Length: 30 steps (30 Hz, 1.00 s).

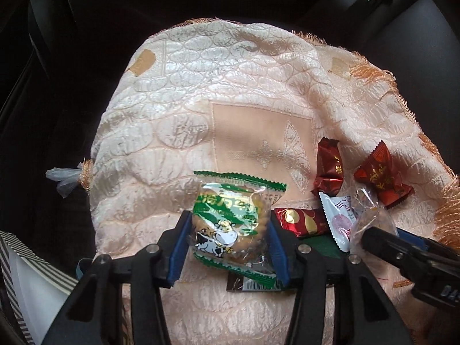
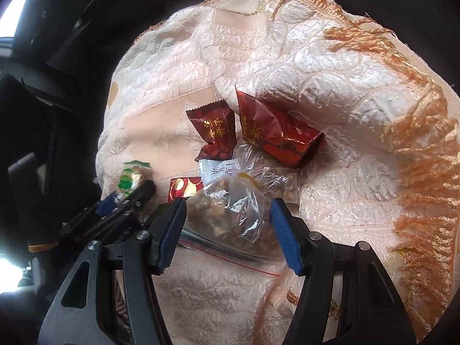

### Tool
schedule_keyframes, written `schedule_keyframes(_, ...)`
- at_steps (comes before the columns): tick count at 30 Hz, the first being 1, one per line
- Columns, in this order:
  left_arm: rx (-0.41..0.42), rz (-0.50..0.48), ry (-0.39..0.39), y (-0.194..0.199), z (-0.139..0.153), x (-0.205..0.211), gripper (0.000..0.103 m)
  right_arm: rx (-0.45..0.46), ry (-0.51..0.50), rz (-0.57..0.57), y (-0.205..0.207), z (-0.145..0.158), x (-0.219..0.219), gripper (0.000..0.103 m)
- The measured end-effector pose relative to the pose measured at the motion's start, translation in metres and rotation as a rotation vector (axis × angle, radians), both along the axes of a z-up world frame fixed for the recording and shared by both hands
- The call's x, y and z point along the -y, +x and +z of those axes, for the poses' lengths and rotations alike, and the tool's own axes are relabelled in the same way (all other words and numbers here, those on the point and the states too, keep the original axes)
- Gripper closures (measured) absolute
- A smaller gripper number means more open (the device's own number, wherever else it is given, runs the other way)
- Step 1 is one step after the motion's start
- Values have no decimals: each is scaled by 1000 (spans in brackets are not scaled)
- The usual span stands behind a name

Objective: Organize snacks
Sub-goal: 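Grasp the clear nut bag with the right gripper while the left gripper grasps the green cookie packet, then carry the cookie packet with the left gripper while the right gripper carries the nut bag to the tray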

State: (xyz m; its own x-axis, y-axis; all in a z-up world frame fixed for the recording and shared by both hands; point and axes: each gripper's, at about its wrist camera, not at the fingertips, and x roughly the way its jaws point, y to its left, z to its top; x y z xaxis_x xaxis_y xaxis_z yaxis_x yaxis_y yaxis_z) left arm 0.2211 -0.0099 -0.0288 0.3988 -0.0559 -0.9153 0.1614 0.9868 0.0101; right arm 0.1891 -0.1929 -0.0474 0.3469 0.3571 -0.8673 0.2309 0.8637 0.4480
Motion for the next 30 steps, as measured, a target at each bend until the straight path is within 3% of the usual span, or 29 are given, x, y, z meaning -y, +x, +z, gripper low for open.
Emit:
schedule_keyframes(3, 12, -13, 19, -8, 4, 4, 50, 3, -25, 38, 4, -10, -5, 40)
schedule_keyframes(6, 22, -21, 23, -17, 8, 5, 50, 45, -7, 45, 0, -11, -6, 59)
schedule_keyframes(10, 40, -15, 9, -28, 15, 4, 50, 95, -36, 90, -15, 0, -9, 67)
schedule_keyframes(19, 114, -29, -8, -76, 45, 1, 50, 239, -22, 136, -78, 50, -5, 67)
schedule_keyframes(30, 149, -11, -9, -128, 56, -9, 50, 315, -66, 203, -134, 70, -20, 67)
